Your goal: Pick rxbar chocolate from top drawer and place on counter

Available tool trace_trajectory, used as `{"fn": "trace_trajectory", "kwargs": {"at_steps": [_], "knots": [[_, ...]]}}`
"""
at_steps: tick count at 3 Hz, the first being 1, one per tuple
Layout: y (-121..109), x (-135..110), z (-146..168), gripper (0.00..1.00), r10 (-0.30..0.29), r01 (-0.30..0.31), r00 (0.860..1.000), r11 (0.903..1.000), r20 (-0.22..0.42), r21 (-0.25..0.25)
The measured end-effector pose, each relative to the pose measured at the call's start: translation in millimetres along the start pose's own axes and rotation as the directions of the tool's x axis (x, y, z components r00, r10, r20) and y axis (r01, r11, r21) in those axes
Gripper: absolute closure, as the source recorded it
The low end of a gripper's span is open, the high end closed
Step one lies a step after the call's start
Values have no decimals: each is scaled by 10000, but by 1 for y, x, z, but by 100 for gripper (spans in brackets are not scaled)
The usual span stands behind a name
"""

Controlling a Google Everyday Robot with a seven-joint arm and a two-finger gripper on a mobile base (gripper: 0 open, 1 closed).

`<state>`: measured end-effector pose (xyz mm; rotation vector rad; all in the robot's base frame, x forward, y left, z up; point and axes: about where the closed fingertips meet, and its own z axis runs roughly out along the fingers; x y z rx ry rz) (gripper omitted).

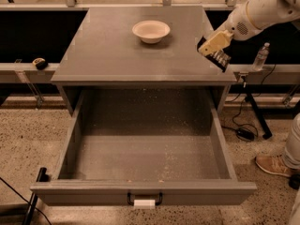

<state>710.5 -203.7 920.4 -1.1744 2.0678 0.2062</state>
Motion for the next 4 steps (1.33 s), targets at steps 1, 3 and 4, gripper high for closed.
{"fn": "trace_trajectory", "kwargs": {"at_steps": [1, 3, 4], "knots": [[-14, -18, 8, 100, 622, -648, 9948, 9974, 811, 301], [-16, -26, 20, 82, 831, -859, 9867, 9962, 1401, 146], [-16, -26, 20, 50, 831, -859, 9867, 9962, 1400, 144]]}}
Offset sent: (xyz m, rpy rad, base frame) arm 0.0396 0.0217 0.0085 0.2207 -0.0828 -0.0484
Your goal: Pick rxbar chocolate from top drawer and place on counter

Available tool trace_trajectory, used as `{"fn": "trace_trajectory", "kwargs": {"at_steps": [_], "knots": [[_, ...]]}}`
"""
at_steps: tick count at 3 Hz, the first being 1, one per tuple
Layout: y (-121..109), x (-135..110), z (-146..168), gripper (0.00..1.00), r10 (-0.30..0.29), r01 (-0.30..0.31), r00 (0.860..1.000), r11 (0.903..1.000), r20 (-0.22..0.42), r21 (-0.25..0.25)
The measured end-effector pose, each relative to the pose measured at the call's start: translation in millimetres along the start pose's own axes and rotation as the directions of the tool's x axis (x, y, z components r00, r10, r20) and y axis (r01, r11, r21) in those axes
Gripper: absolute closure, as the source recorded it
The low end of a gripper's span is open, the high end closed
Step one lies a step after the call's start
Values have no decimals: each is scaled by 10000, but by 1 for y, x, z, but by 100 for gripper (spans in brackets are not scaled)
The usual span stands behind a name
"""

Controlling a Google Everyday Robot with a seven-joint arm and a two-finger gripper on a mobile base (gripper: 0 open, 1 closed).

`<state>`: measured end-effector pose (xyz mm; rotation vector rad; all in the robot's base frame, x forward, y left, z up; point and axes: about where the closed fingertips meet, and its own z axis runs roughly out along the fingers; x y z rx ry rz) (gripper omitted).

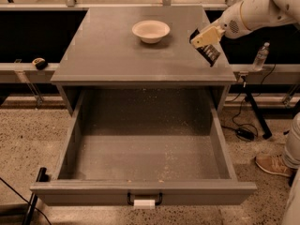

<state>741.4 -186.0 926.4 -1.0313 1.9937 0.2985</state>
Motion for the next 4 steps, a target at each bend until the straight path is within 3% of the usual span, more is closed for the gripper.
{"fn": "trace_trajectory", "kwargs": {"at_steps": [2, 3, 4], "knots": [[0, 0, 0, 4, 0, 0, 10000, 10000, -1, -3], [0, 0, -1, 0, -139, 139, 9999, 9999, -86, -12], [-6, -2, -21, 0, -1745, 1751, 9789, 9845, -1062, -41]]}}
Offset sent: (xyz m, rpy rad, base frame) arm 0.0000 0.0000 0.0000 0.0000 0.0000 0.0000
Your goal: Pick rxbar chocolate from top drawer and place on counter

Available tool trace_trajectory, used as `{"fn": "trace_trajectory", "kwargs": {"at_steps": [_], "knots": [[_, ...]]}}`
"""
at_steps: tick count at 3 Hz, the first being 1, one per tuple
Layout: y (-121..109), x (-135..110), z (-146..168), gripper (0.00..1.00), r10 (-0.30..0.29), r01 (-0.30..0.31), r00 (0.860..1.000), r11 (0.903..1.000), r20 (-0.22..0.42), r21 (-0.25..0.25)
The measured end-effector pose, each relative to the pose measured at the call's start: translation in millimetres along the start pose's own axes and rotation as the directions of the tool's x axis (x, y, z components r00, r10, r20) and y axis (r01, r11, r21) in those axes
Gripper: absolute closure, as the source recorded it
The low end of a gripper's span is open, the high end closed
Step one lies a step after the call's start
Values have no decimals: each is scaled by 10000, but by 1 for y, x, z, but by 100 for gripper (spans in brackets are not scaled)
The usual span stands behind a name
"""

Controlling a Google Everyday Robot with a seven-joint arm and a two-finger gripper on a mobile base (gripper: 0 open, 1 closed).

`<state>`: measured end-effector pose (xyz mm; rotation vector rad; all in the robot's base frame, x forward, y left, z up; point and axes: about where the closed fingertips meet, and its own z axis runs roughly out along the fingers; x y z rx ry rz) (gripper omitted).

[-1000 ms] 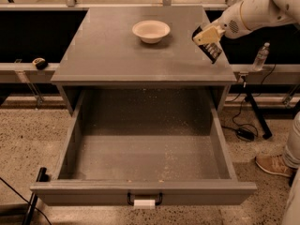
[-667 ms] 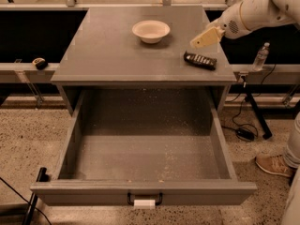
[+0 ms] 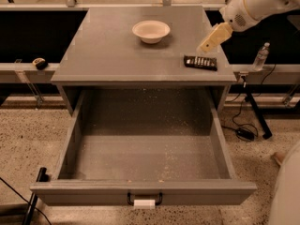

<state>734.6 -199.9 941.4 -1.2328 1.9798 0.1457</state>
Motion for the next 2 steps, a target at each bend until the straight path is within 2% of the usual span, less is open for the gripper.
{"fn": "trace_trajectory", "kwargs": {"at_steps": [1, 2], "knots": [[-17, 9, -33, 0, -1826, 1878, 9794, 9805, -858, 574], [-17, 11, -31, 0, -2521, 2576, 9629, 9650, -962, 496]]}}
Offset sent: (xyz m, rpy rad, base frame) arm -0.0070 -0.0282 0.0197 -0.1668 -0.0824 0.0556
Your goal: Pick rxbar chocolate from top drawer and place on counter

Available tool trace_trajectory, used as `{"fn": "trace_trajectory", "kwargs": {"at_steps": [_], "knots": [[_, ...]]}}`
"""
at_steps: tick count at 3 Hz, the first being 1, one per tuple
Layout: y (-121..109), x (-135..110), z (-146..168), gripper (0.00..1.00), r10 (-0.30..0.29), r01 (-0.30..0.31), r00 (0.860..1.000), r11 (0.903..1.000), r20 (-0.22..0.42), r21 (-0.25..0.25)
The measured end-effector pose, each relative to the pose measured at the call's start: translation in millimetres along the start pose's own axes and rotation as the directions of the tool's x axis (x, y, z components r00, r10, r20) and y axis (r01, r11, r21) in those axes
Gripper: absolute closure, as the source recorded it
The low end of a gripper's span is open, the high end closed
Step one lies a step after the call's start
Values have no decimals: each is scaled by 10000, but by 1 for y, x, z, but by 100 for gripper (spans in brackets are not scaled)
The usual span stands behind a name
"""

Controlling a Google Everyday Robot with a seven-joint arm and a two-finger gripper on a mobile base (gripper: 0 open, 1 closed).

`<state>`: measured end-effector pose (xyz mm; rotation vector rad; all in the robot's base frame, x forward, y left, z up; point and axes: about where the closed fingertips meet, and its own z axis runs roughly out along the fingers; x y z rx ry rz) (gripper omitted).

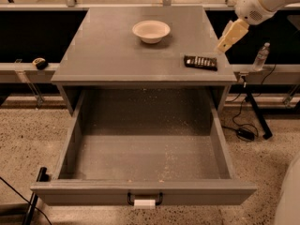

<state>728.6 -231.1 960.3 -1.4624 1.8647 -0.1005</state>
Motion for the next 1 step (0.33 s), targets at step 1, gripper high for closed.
{"fn": "trace_trajectory", "kwargs": {"at_steps": [1], "knots": [[0, 0, 0, 0, 0, 0, 10000, 10000, 0, 0]]}}
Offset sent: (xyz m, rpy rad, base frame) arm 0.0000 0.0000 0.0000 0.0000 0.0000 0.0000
